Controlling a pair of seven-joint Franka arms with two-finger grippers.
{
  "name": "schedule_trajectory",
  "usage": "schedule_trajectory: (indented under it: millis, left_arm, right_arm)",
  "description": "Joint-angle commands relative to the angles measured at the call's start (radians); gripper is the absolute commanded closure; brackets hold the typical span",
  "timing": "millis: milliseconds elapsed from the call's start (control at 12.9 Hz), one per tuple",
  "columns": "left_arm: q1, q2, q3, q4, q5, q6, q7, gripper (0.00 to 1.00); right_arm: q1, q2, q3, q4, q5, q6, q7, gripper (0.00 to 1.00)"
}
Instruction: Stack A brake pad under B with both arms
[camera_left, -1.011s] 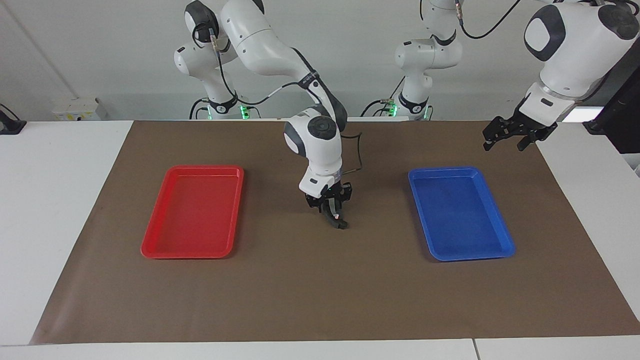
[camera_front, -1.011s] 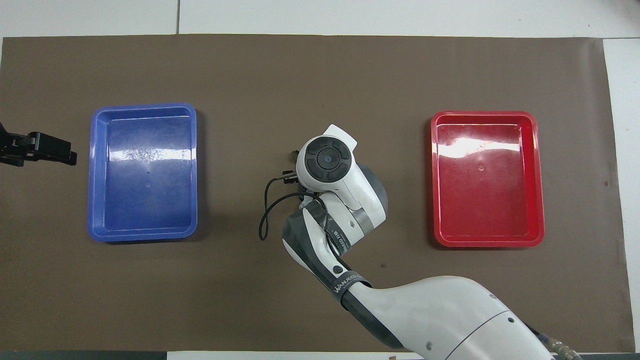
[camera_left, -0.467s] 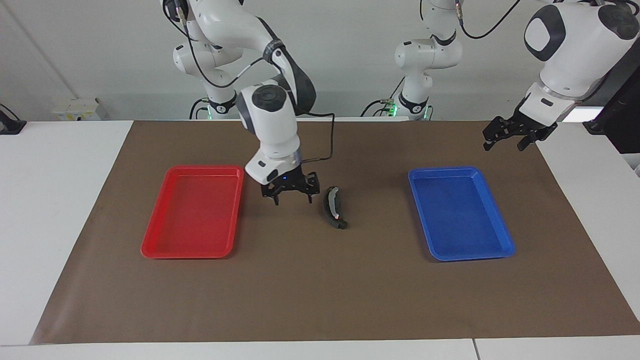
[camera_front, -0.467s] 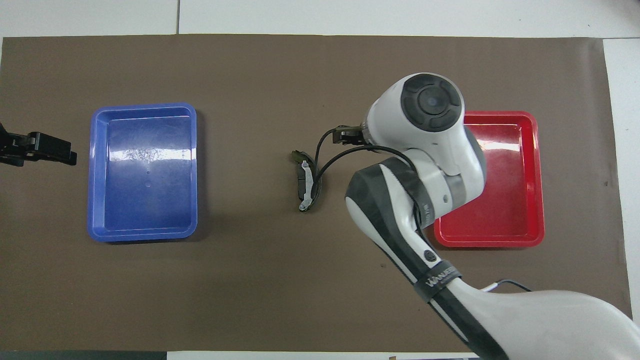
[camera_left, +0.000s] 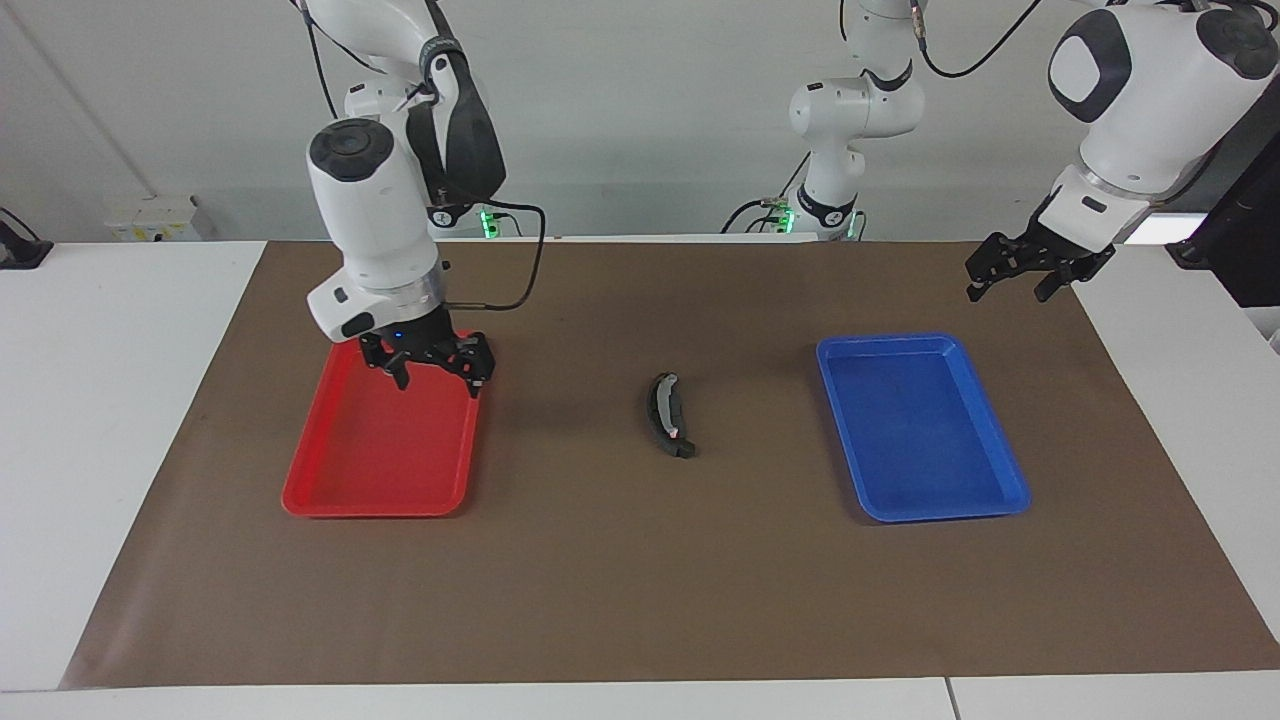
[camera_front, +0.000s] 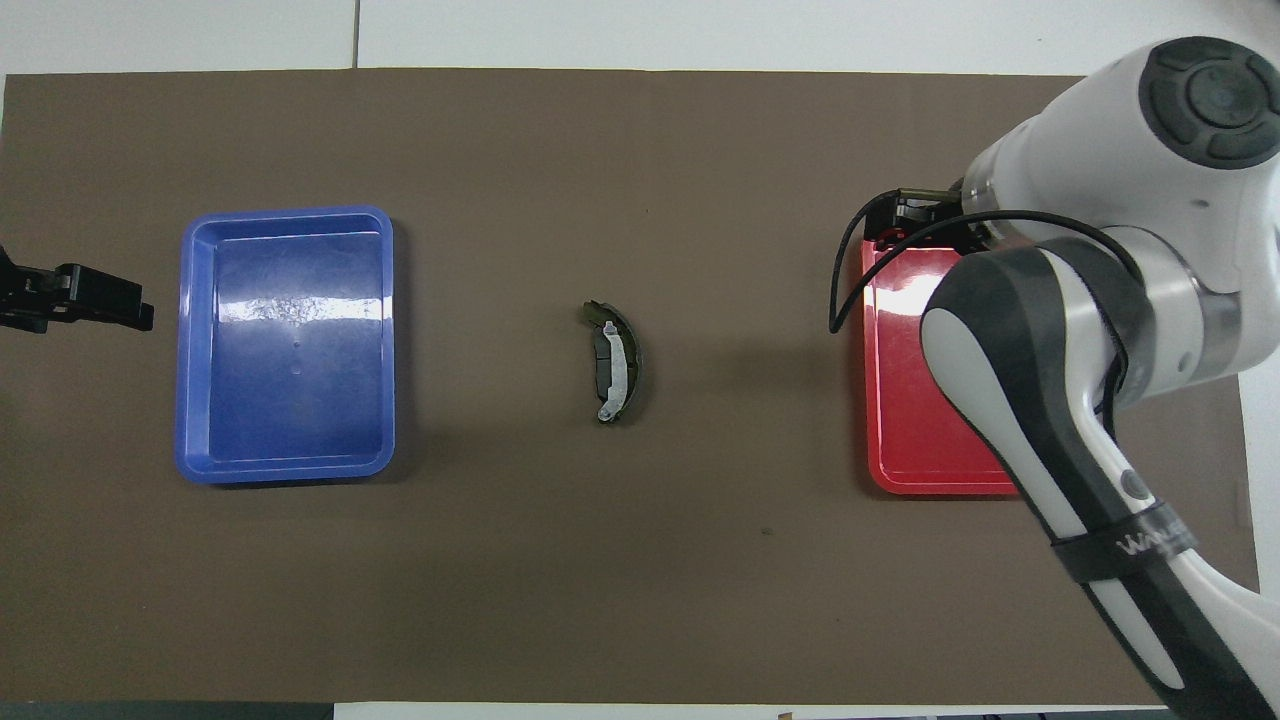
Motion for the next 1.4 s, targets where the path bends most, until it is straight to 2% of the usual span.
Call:
schedule_trajectory:
  millis: [0,467,700,1089,1322]
  left_arm:
    - [0.011,-0.014,-0.004,-0.012,-0.007,0.012,0.01,0.01]
    - [0.011,-0.014,-0.003,-0.012,-0.007,0.012,0.01,0.01]
    - [0.011,-0.014,-0.003,-0.012,-0.007,0.012,0.01,0.01]
    - [0.011,-0.014,-0.003,-0.012,-0.007,0.012,0.01,0.01]
    - [0.011,-0.014,-0.004,-0.012,-0.007,0.012,0.01,0.01]
  right_arm:
    - [-0.072,-0.067,0.013,-0.026,-0.016,-0.079,-0.055,0.01]
    - [-0.186,-0.194,0.013,-0.012,0.002,-0.269,-0.193,0.01]
    - [-0.188,-0.185,0.009,0.08,0.007,-0.401,-0.275,0.01]
    - [-0.174,-0.196,0.014,0.054,0.022,-0.404,-0.301,0.01]
    - [-0.183,-0.191,0.014,0.095,0.007,-0.409,-0.312,0.01]
